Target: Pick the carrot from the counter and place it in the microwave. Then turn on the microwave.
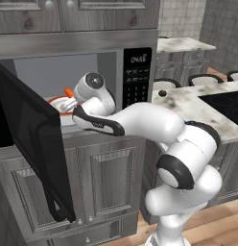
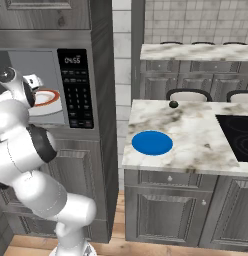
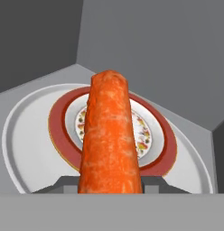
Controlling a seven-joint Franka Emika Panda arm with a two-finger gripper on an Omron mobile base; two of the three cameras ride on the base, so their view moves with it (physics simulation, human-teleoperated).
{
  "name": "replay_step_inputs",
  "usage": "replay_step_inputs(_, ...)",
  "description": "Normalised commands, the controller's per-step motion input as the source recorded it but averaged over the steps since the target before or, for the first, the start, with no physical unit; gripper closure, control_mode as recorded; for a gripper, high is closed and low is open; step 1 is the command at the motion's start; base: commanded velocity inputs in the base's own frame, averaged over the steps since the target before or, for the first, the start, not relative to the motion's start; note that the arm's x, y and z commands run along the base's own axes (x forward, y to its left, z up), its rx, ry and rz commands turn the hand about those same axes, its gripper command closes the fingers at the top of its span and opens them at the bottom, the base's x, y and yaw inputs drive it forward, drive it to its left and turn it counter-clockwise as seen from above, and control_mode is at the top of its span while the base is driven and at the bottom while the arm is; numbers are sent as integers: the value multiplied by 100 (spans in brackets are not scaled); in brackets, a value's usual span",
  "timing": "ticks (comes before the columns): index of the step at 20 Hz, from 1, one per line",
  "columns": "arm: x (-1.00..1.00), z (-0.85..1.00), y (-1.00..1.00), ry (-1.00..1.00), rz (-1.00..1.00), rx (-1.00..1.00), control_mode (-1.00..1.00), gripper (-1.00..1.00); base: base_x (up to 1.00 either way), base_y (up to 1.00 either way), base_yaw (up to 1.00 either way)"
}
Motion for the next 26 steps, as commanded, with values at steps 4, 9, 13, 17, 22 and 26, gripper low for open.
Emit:
replay_step_inputs(4,14,-5,6,3,0,0,-100,100,0,0,0)
replay_step_inputs(9,13,-6,4,3,0,0,-100,100,0,0,0)
replay_step_inputs(13,12,-7,3,2,0,0,-100,100,0,0,0)
replay_step_inputs(17,12,-8,3,1,0,0,-100,100,0,0,0)
replay_step_inputs(22,12,-8,4,0,0,0,-100,100,0,0,0)
replay_step_inputs(26,11,-7,4,0,0,0,-100,100,0,0,0)
